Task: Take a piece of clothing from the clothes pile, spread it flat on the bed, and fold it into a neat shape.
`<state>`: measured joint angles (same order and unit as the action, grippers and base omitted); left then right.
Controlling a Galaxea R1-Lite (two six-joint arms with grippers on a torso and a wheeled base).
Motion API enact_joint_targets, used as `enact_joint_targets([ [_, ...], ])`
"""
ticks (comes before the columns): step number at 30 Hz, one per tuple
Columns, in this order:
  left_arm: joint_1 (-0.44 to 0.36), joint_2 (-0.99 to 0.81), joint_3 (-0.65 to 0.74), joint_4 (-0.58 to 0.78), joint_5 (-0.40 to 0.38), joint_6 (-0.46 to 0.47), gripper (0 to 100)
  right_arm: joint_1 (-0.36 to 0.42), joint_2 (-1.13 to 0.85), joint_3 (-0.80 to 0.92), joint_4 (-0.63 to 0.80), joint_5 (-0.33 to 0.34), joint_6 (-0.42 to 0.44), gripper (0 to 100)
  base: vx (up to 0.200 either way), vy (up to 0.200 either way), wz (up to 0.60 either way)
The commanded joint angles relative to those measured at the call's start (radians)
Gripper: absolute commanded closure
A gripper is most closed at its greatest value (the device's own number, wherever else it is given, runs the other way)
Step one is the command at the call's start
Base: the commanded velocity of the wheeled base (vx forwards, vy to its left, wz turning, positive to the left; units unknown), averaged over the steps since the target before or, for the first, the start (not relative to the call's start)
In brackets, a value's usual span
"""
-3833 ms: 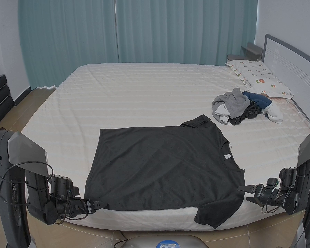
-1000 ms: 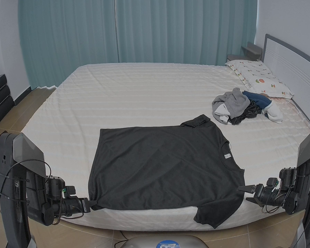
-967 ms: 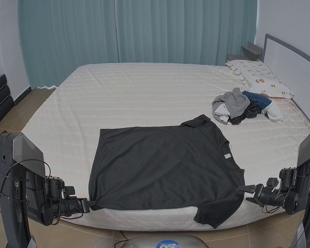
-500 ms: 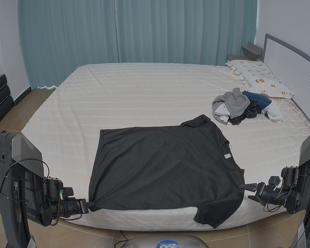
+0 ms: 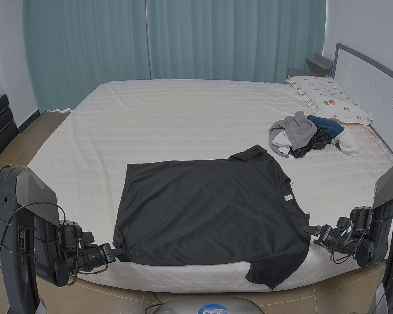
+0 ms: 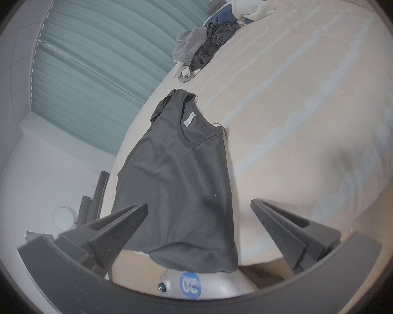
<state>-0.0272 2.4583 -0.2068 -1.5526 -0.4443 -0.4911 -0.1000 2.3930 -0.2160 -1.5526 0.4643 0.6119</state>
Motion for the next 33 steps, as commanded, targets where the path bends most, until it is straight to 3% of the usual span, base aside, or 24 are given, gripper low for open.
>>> enact_joint_targets([
  [1, -0.008, -0.004, -0.008, -0.014, 0.001, -0.006, 100, 0.049, 0.072, -0.062, -0.009, -0.052, 0.003, 0, 0.000, 0.000, 0.00],
  [2, -0.008, -0.004, -0.008, -0.014, 0.001, -0.006, 100, 0.056, 0.078, -0.069, -0.009, -0.072, 0.003, 0, 0.000, 0.000, 0.00],
  [3, -0.008, -0.004, -0.008, -0.014, 0.001, -0.007, 100, 0.060, 0.081, -0.079, -0.009, -0.087, 0.003, 100, 0.000, 0.000, 0.00],
  [12, -0.008, -0.002, -0.011, -0.014, 0.001, -0.006, 100, 0.075, 0.084, -0.246, -0.008, -0.128, 0.025, 100, 0.000, 0.000, 0.00],
  [18, -0.008, -0.001, -0.011, -0.015, 0.001, -0.006, 100, 0.071, 0.141, -0.416, -0.009, -0.133, 0.192, 100, 0.000, 0.000, 0.00],
  [29, -0.008, 0.001, -0.017, -0.015, 0.002, -0.006, 100, 0.075, 0.155, -0.433, -0.011, -0.133, 0.203, 100, 0.000, 0.000, 0.00],
  [30, -0.008, 0.002, -0.017, -0.014, 0.002, -0.006, 100, 0.075, 0.155, -0.431, -0.011, -0.133, 0.200, 0, 0.000, 0.000, 0.00],
  [33, -0.010, 0.002, -0.017, -0.014, 0.002, -0.006, 100, 0.072, 0.147, -0.408, -0.011, -0.133, 0.193, 0, 0.000, 0.000, 0.00],
])
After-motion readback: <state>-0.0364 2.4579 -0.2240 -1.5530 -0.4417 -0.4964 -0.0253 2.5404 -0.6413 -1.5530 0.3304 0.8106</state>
